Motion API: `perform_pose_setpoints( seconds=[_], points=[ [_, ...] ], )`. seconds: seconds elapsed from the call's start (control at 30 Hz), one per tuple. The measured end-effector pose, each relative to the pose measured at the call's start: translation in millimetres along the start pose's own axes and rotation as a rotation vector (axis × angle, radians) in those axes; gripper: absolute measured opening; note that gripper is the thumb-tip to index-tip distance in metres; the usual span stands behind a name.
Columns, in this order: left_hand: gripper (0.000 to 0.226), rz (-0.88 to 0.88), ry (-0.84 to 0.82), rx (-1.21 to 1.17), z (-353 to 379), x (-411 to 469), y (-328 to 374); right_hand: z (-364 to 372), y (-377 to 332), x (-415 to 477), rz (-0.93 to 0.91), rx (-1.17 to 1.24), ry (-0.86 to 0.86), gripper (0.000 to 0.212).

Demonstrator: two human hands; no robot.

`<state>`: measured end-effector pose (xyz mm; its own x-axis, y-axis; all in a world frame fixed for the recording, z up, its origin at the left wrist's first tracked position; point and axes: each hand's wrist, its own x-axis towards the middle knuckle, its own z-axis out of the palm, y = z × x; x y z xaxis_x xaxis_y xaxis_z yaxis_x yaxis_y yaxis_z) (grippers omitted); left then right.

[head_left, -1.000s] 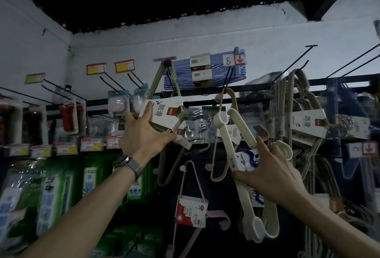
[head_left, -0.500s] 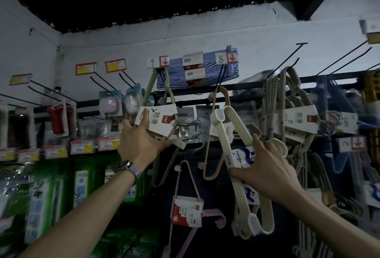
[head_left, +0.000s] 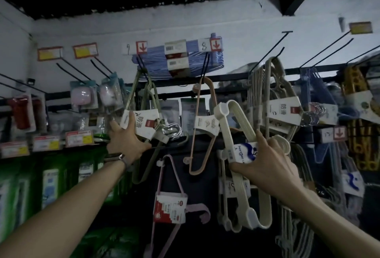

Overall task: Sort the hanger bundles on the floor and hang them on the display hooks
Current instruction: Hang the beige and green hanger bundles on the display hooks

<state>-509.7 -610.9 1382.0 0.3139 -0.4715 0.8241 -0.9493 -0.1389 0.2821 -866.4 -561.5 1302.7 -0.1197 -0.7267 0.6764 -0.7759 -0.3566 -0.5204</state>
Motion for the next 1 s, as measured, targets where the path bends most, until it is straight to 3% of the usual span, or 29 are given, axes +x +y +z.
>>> perform_pose_setpoints(
  seconds=[0.27,0.5,0.6,0.73,0.87,1.0],
  points=[
    [0.127,-0.012,-0.060,0.036,32,23,4,6,27,-6,0.026,0.010,-0.020,0.132],
    [0.136,0.045,-0.145,-0.136,66,39,5,-2,24,-5,0.038,0.052,-0.010,0.131],
    [0.117,-0.132,-0.199,-0.274,72,42,15,-2,25,-7,0.020,0.064,-0.016,0.131],
    [0.106,-0.154,-0.208,-0.292,67,30,24,-4,28,-13,0.024,0.067,-0.047,0.130],
    [0.123,-0.104,-0.275,-0.124,73,18,12,-4,35,-19,0.031,0.036,-0.053,0.133],
    [0.121,-0.079,-0.343,-0.086,79,-1,6,3,40,-26,0.042,0.033,-0.069,0.131]
  ],
)
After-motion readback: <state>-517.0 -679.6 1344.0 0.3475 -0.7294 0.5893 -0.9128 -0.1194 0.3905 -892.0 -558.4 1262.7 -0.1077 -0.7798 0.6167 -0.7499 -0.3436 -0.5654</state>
